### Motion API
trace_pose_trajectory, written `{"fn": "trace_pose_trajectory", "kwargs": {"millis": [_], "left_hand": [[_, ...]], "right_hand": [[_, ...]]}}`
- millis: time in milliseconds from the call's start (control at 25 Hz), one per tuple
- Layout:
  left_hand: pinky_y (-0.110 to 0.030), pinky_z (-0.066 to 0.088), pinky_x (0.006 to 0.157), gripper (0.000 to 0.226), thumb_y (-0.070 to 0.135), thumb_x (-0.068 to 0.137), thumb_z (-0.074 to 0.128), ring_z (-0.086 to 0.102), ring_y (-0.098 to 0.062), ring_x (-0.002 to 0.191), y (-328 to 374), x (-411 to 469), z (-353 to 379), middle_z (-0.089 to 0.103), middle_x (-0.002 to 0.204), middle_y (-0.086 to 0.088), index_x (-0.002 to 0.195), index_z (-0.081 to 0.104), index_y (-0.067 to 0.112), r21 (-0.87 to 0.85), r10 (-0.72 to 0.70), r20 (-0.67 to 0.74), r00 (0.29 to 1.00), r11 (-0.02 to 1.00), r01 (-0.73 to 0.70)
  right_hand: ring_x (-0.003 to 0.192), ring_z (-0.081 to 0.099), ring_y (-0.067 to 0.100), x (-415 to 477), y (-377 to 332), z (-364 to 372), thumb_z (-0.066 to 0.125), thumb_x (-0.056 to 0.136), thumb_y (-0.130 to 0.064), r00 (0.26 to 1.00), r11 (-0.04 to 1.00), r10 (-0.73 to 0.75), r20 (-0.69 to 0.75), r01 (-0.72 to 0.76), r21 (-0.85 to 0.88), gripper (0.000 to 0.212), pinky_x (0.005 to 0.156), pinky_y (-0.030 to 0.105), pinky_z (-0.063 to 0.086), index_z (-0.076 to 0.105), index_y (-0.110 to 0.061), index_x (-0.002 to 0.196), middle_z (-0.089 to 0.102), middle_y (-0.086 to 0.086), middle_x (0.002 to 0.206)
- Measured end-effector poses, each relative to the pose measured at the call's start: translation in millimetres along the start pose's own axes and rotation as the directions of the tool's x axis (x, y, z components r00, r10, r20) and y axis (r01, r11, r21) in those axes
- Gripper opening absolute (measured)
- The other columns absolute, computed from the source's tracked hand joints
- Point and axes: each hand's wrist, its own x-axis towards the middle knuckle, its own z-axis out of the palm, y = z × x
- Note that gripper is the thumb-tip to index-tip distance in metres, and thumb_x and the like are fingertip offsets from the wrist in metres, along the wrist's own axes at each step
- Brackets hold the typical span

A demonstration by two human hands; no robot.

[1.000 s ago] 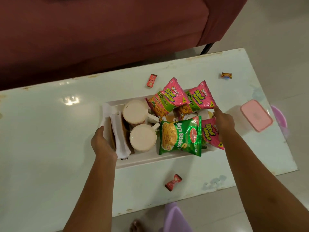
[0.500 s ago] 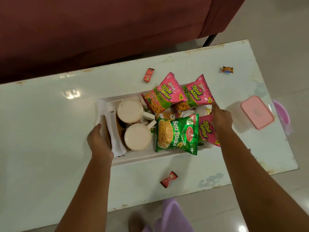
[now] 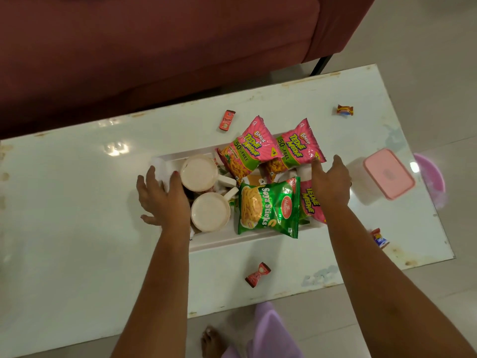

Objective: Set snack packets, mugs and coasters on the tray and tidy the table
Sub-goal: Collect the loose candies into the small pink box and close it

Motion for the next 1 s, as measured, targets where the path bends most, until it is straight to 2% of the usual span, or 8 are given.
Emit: {"fn": "trace_pose_trajectory", "kwargs": {"millis": [120,200,280,360,440,520,760,1000], "left_hand": [[-0.057,-0.004,0.114,0.054,0.033,0.091,0.053,0.012,-0.026,0.148,5.9,-17.0,9.1,0.021,0.158,-0.003,0.143,0.036,0.027,0.238,0.241,0.092,0.966,0.937,-0.256],[-0.052,-0.004,0.116,0.053,0.029,0.094,0.050,0.025,-0.029,0.144,10.7,-28.6,12.8,0.038,0.151,-0.007,0.144,0.033,0.025,0.273,0.355,0.163,0.921,0.880,-0.388],[-0.042,0.002,0.118,0.045,0.024,0.096,0.048,0.054,-0.027,0.122,21.0,-38.4,13.7,0.066,0.122,-0.009,0.140,0.042,0.023,0.208,0.462,0.157,0.873,0.848,-0.487],[-0.043,0.022,0.117,0.029,0.025,0.097,0.045,0.066,-0.027,0.093,33.9,-43.8,13.1,0.076,0.092,-0.008,0.120,0.061,0.017,0.130,0.546,0.140,0.826,0.817,-0.562],[-0.046,0.054,0.083,0.028,0.029,0.097,0.043,0.066,-0.029,0.074,45.8,-49.9,13.8,0.073,0.076,-0.010,0.093,0.065,0.011,0.043,0.573,0.212,0.792,0.804,-0.593],[-0.042,0.051,0.060,0.028,0.027,0.097,0.044,0.064,-0.029,0.067,52.2,-62.0,19.9,0.068,0.072,-0.011,0.088,0.061,0.008,-0.007,0.609,0.290,0.738,0.772,-0.635],[-0.039,0.048,0.062,0.012,0.011,0.091,0.049,0.063,-0.026,0.074,47.0,-124.1,50.1,0.068,0.085,-0.005,0.098,0.060,0.011,-0.177,0.702,0.547,0.456,0.629,-0.757],[-0.039,0.047,0.081,0.023,0.002,0.089,0.048,0.059,-0.024,0.097,46.7,-154.7,75.7,0.064,0.104,-0.008,0.107,0.059,0.011,-0.238,0.626,0.729,0.275,0.609,-0.756]], "right_hand": [[0.137,0.028,0.035,-7.0,-5.9,5.3,0.049,0.090,-0.041,0.964,0.954,-0.251,-0.083,0.232,-0.188,0.056,0.105,0.050,0.032,0.040,-0.013,0.138,0.033,0.013,0.150],[0.132,0.038,0.032,-11.7,-10.8,10.4,0.048,0.091,-0.035,0.922,0.903,-0.374,-0.098,0.338,-0.266,0.041,0.109,0.048,0.027,0.052,-0.017,0.127,0.050,0.011,0.138],[0.115,0.054,0.029,-14.3,-17.5,13.2,0.044,0.091,-0.031,0.891,0.865,-0.439,-0.116,0.385,-0.321,0.031,0.112,0.046,0.021,0.057,-0.018,0.117,0.067,0.009,0.110],[0.099,0.062,0.028,-15.6,-23.6,12.6,0.042,0.092,-0.027,0.861,0.833,-0.496,-0.117,0.433,-0.346,0.029,0.113,0.043,0.019,0.056,-0.019,0.116,0.071,0.009,0.091],[0.096,0.064,0.027,-18.2,-28.5,10.5,0.042,0.093,-0.023,0.840,0.816,-0.534,-0.094,0.484,-0.317,0.029,0.114,0.042,0.019,0.054,-0.020,0.118,0.071,0.008,0.091],[0.100,0.063,0.026,-23.3,-28.7,8.0,0.044,0.091,-0.018,0.829,0.818,-0.551,-0.097,0.513,-0.261,0.030,0.112,0.043,0.023,0.052,-0.019,0.120,0.070,0.006,0.100],[0.115,0.050,0.033,3.3,15.8,-35.0,0.054,0.082,-0.012,0.894,0.921,-0.369,-0.254,0.317,-0.225,0.042,0.094,0.045,0.039,0.051,-0.016,0.123,0.057,0.009,0.124],[0.136,0.029,0.039,48.5,65.5,-83.3,0.067,0.080,-0.028,0.993,0.882,-0.103,-0.065,0.061,-0.467,0.079,0.106,0.054,0.031,0.023,-0.017,0.144,0.027,0.013,0.151]]}}
